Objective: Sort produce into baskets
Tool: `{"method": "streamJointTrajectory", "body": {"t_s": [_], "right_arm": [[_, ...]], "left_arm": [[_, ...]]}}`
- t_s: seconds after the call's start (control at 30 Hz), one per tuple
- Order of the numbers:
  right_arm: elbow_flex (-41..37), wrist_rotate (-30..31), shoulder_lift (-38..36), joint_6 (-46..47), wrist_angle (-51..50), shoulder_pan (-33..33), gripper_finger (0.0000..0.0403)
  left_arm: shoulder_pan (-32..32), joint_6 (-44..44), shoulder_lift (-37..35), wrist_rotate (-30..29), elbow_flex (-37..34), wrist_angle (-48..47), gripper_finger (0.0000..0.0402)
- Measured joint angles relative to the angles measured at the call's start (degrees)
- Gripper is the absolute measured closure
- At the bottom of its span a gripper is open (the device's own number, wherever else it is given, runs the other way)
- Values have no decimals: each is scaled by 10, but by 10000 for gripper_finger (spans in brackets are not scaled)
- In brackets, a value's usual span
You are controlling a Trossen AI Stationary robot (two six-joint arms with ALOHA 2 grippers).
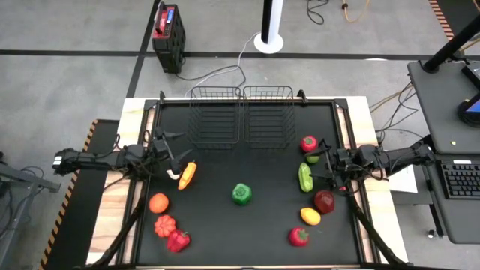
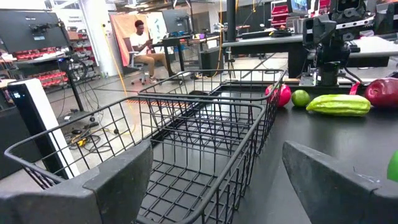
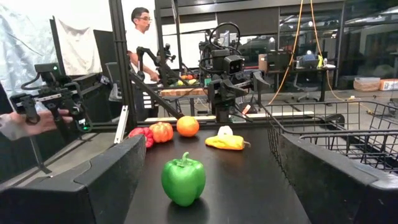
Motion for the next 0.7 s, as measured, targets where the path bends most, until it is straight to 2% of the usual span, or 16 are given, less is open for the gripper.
{"method": "streamJointTrajectory", "body": {"t_s": [0.07,0.23,0.33,0.53,0.7], "right_arm": [[0,0,0,0,0,0,44],[0,0,0,0,2,0,44],[0,0,0,23,2,0,44],[0,0,0,70,36,0,44],[0,0,0,76,81,0,44]], "left_arm": [[0,-18,0,0,0,2,63],[-1,-241,0,1,0,36,63],[-1,-333,0,1,0,48,63],[-1,-413,1,1,0,45,63],[-1,-424,1,1,0,46,63]]}}
